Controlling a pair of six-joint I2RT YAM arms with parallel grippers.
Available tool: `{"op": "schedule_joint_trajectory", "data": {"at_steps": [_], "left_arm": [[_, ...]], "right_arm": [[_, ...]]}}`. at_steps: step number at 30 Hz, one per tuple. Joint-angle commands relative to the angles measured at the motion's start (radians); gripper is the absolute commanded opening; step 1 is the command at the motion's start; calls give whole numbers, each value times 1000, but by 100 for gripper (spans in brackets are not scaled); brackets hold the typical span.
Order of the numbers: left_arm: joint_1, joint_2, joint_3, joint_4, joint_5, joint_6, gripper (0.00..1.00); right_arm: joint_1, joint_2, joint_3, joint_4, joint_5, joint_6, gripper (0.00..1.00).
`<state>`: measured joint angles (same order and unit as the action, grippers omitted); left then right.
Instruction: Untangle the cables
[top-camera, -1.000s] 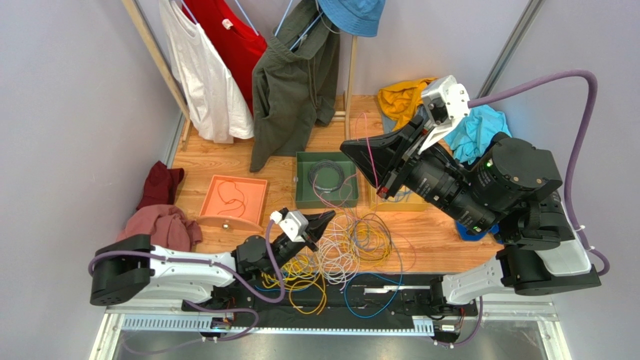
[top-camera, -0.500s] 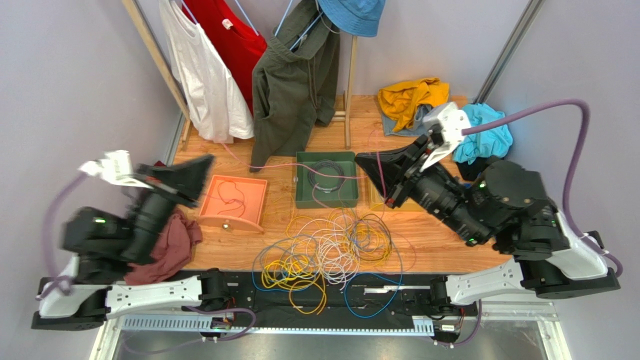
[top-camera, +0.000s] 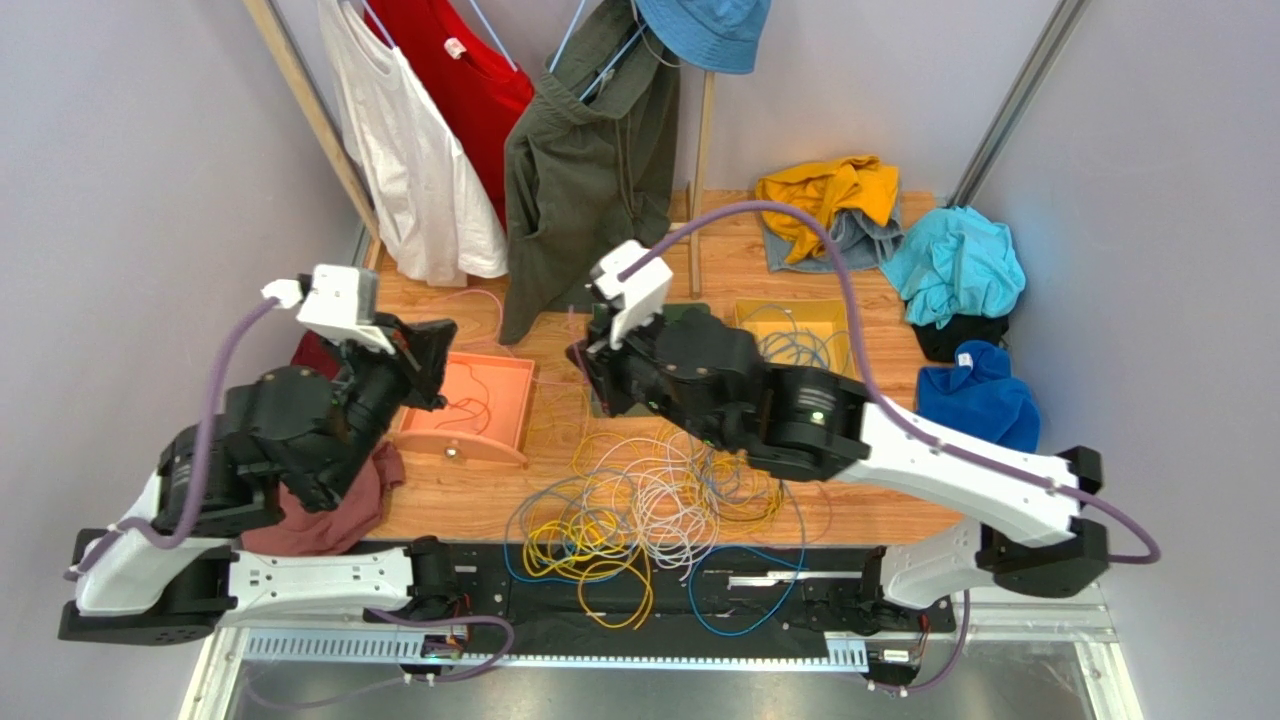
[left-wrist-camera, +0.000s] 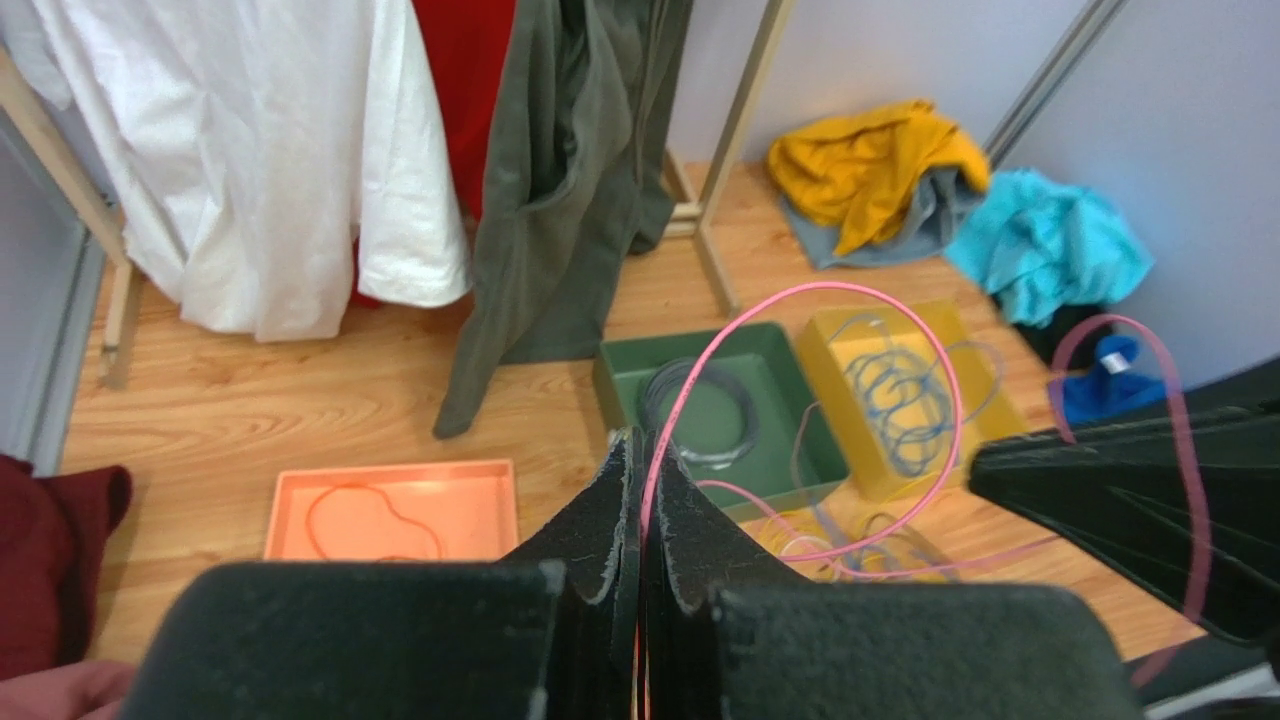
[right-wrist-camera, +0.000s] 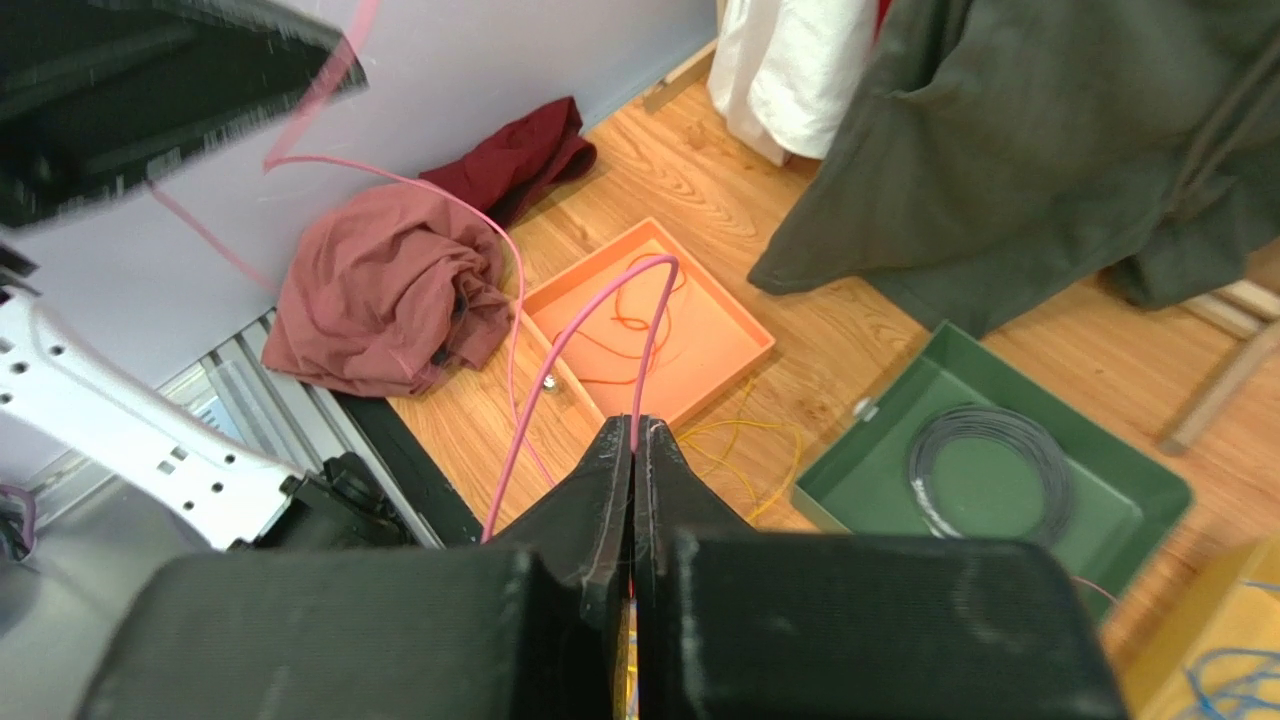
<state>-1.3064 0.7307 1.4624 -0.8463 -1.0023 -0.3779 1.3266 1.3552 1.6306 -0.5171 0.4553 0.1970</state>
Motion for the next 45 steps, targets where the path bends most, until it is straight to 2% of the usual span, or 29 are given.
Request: {"op": "schedule_joint_trajectory", "data": {"at_steps": [1,4,6,7,8,11,14,21,29,37,45], "left_arm": [[36,-30,-54,-34,22,-27,0],[111,-47,-141,-13,120,-55,0],[212,-47,-200,-13,186,-72,0],[254,-47,-218,-11,264,-78,0],[341,-48,-249,-5,299,-82,0],[491,-45,-283,15,415,-79,0],[594,-13,-278,22,494,-73,0],[734,94,-280,73,585,-58,0],[956,142,-399,179,772,-99,0],[1093,173,-487,236,852,-128,0],[1154,271,-551,286,909,-164,0]], "right_arm": [[-41,83,20,138,-139,51,0],[-53,157,47,155,-155,47,0],[-59,200,58,164,-167,47,0],[-67,212,61,170,-174,47,0],[-70,234,61,178,-179,45,0],[-92,272,52,226,-213,42,0],[-122,312,41,281,-260,58,0],[-173,418,66,364,-325,79,0],[-242,513,66,446,-421,134,0],[-297,610,58,558,-538,200,0],[-310,700,83,585,-566,225,0]]}}
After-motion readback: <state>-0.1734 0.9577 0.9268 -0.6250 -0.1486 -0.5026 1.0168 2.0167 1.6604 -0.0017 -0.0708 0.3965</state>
